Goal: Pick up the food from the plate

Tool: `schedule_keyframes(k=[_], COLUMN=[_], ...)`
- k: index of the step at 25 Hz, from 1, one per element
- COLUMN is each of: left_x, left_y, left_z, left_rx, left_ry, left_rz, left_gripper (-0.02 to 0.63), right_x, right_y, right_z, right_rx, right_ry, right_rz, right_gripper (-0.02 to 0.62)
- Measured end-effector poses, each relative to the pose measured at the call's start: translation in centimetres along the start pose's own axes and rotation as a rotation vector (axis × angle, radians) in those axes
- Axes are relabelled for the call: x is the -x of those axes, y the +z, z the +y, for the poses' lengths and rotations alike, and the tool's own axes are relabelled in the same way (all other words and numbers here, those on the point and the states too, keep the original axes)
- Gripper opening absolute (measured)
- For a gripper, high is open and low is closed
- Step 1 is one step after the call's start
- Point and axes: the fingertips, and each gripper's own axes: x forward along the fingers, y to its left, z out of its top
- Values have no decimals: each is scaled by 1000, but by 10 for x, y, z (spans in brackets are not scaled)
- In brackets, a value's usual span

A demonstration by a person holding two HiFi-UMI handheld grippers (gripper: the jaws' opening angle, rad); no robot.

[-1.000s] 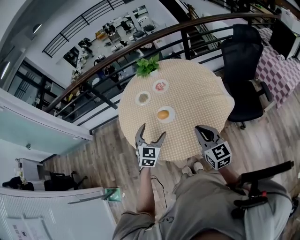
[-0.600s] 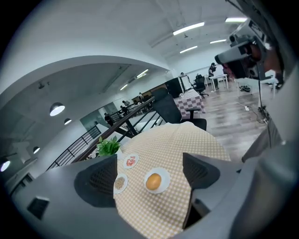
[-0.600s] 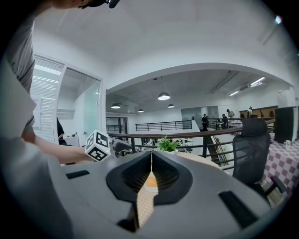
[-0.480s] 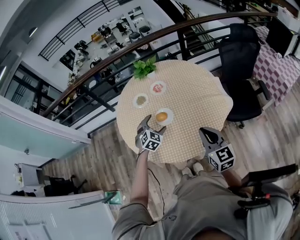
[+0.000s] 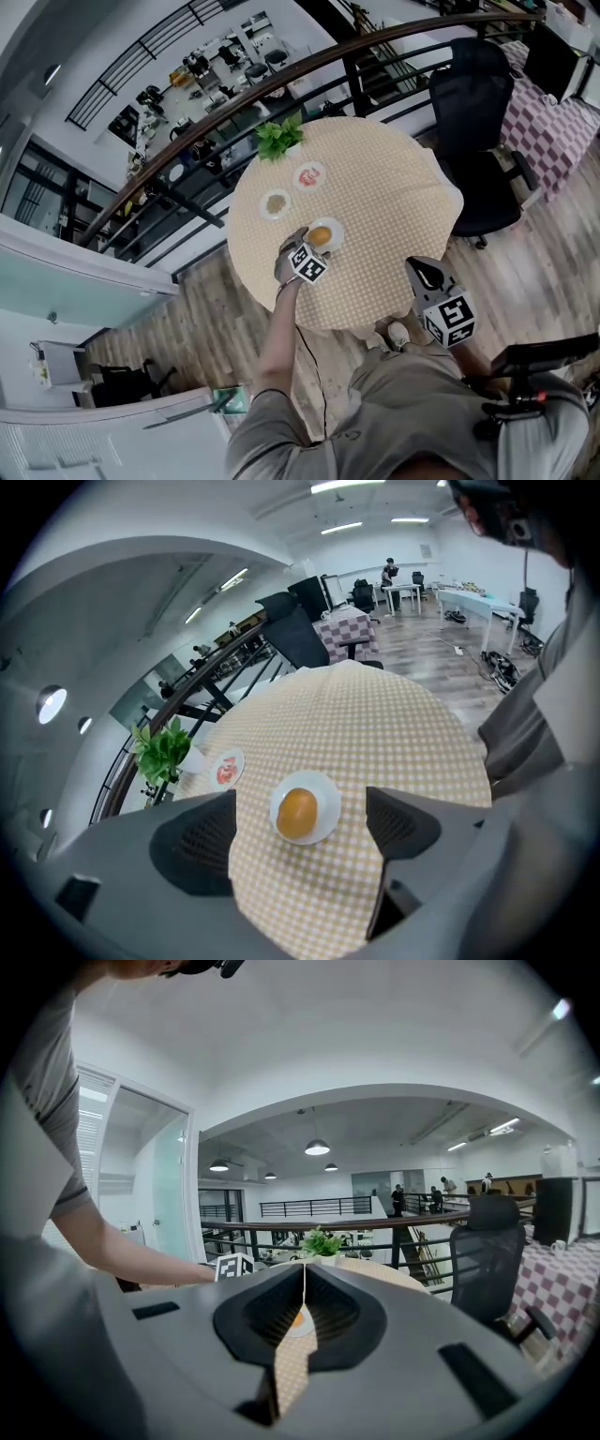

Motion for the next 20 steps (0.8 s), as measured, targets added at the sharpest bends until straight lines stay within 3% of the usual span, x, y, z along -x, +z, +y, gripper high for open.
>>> schedule_keyframes(k=[9,20], left_x=[-70,-133], left_y=[-35,-46], left_z=[-1,3], left_rx=[-41,-87], left_ry=[-104,-184], left_rz=[128,205], left_gripper=[443,440], right_x=[0,-8], right_y=[-7,-30], right_z=[-10,-24], right_rx=[3,-19], right_ry=[-46,-98], right_rz=[17,77], right_gripper=[15,15])
